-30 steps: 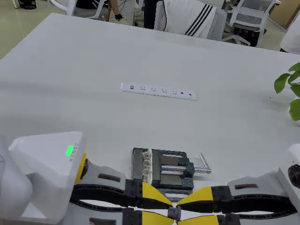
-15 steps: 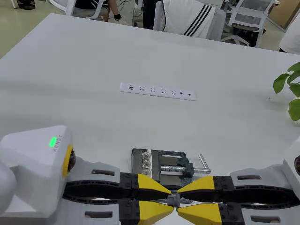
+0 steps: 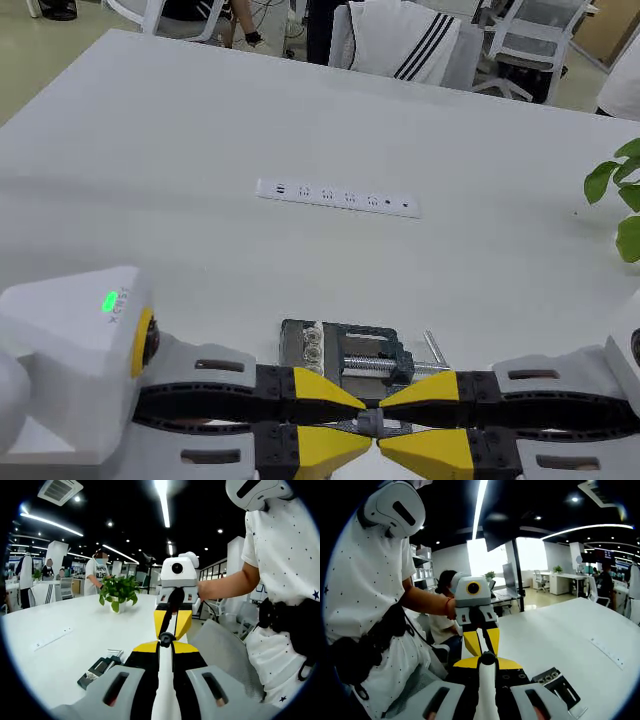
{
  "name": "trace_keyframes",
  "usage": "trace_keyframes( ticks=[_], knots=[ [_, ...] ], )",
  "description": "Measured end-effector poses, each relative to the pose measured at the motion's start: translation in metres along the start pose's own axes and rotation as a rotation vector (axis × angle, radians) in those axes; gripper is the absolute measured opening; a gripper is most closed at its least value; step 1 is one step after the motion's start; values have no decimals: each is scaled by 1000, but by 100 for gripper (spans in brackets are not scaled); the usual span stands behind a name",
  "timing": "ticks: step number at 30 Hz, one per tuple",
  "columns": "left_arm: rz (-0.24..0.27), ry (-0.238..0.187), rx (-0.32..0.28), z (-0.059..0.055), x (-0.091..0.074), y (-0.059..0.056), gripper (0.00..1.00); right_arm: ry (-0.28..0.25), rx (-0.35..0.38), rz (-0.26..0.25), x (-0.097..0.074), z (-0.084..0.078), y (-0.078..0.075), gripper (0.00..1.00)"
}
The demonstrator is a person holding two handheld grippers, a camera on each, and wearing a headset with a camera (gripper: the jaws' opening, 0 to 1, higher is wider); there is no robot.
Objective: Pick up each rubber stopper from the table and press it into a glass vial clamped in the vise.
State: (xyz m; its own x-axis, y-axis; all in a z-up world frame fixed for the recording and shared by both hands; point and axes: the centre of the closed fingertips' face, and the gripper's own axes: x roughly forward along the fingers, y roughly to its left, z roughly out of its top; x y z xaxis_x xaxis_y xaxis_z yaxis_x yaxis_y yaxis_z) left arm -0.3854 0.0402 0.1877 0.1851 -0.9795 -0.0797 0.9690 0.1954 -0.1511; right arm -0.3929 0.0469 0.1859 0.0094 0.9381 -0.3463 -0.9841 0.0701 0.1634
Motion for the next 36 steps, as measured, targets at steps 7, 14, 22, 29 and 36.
trace_keyframes(
  ticks=[7, 14, 22, 29, 36],
  knots=[
    [32, -7, 7, -1, -8, 5, 6, 23, -3, 11, 1, 4, -6, 6],
    [124, 9, 10, -10, -26, 21, 19, 71, -19, 12, 1, 12, -20, 6],
    [235, 52, 29, -27, -47, 38, 38, 213, -65, -3, 13, 14, -54, 6],
    [299, 76, 55, -40, -58, 50, 47, 386, -132, -6, 26, 6, -94, 6],
    [343, 86, 49, -53, -68, 61, 55, 574, -159, -22, 39, -15, -137, 6]
  ],
)
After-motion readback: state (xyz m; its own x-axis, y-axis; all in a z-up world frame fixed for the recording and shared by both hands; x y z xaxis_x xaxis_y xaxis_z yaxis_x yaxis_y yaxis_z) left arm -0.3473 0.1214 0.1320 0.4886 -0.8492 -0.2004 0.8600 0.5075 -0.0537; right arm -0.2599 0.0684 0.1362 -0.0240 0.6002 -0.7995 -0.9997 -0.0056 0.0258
